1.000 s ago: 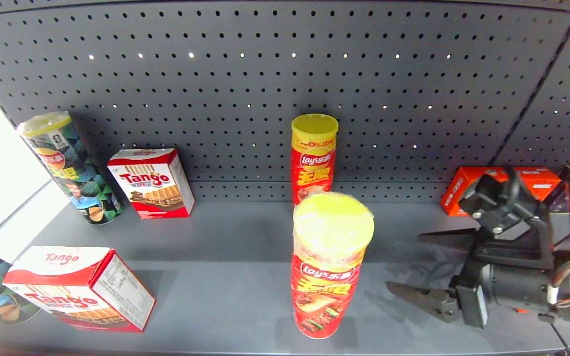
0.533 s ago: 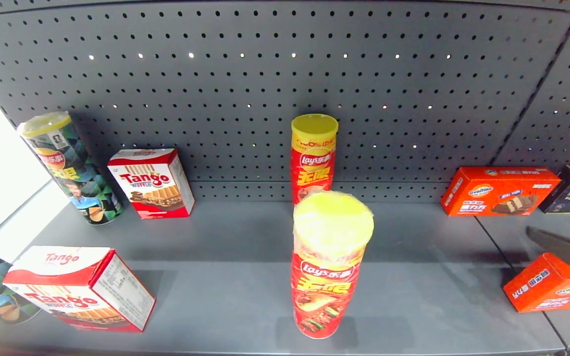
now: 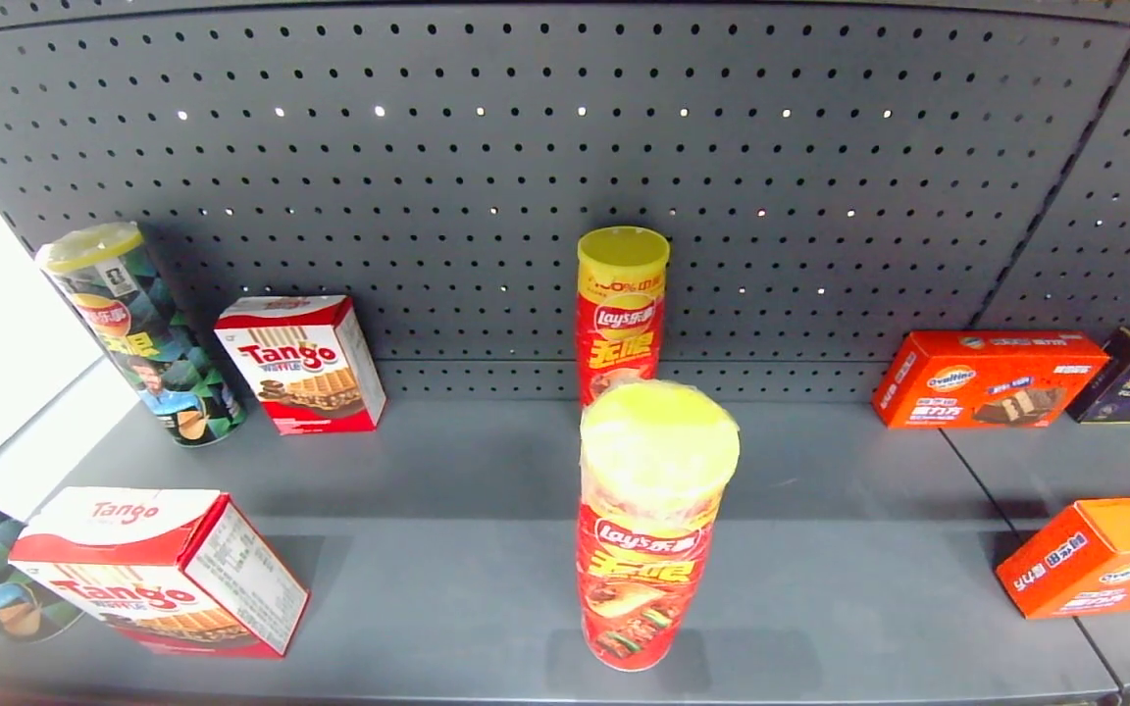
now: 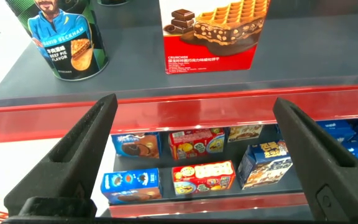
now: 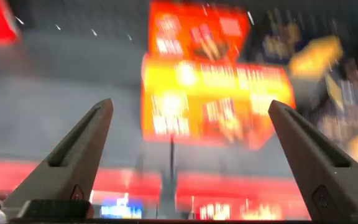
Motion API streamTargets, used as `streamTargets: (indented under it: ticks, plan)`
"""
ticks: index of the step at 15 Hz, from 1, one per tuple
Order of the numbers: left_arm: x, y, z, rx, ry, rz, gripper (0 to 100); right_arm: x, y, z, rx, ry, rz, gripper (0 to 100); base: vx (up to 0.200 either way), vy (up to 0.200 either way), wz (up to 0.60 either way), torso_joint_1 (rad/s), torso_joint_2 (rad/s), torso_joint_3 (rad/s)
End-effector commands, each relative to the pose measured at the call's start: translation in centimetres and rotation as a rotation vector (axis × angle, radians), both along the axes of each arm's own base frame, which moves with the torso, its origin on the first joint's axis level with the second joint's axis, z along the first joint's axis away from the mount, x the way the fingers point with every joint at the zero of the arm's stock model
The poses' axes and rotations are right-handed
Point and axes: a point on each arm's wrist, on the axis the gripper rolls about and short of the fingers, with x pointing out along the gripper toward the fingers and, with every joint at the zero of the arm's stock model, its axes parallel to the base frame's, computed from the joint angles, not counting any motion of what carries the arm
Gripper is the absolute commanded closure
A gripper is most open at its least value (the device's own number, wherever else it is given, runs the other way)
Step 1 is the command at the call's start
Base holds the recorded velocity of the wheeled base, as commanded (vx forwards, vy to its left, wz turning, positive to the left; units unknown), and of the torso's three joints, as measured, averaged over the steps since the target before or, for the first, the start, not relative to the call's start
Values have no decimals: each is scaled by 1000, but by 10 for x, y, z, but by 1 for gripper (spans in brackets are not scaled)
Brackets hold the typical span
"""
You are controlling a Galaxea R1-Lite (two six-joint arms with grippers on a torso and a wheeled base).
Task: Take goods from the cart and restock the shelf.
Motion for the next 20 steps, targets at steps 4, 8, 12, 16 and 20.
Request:
streamTargets:
  ticks: [4, 8, 12, 16, 20]
  plan:
    - [0, 0, 0, 0, 1, 1, 0, -12, 0, -71, 121, -41, -42, 0, 0, 0, 0, 0, 0, 0]
    - [0, 0, 0, 0, -1, 3, 0, -12, 2, -78, 113, 30, 51, 0, 0, 0, 0, 0, 0, 0]
    - [0, 0, 0, 0, 1, 6, 0, -12, 2, -78, 116, 30, 49, 0, 0, 0, 0, 0, 0, 0]
    - [0, 1, -1, -2, 1, 66, 0, -12, 2, -78, 117, 29, 48, 0, 0, 0, 0, 0, 0, 0]
    - [1, 2, 0, -3, -10, 89, 0, -12, 2, -78, 116, 27, 43, 0, 0, 0, 0, 0, 0, 0]
